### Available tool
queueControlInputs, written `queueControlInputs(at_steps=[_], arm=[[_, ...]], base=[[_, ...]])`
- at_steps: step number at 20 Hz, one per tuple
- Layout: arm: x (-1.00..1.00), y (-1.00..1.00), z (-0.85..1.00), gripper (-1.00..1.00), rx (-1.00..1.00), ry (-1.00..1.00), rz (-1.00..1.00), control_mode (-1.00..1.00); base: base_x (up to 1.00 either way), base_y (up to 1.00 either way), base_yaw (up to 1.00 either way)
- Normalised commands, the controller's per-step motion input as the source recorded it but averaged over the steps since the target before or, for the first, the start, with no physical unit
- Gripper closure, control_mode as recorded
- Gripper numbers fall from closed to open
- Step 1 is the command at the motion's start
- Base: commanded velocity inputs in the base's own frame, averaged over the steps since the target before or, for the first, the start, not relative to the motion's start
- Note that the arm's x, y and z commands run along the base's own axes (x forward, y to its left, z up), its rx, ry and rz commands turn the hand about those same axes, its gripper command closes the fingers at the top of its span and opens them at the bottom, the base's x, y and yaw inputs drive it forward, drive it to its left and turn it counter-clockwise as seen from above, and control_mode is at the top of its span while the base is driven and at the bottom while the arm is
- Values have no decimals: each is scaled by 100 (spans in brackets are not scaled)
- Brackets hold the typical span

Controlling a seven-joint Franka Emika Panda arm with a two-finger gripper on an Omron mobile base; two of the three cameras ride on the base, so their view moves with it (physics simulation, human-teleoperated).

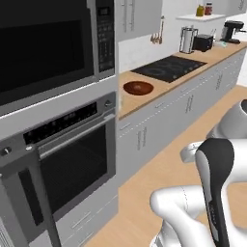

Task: Grab a lemon wedge from the fridge and one ice cube from the ice bowl, and put them in the glass of lemonade.

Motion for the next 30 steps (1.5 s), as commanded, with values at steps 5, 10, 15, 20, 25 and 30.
queueControlInputs(at_steps=[5, 10, 15, 20, 25, 30], arm=[[0, 0, 0, 100, 0, 0, 0, 100], [0, 0, 0, 100, 0, 0, 0, 100], [0, 0, 0, 100, 0, 0, 0, 100], [0, 0, 0, 100, 0, 0, 0, 100], [0, 0, 0, 100, 0, 0, 0, 100], [0, 0, 0, 100, 0, 0, 0, 100]], base=[[100, -49, 26], [100, -55, 56], [96, -56, 57], [17, -98, 28], [34, -70, 42], [47, -1, 35]])
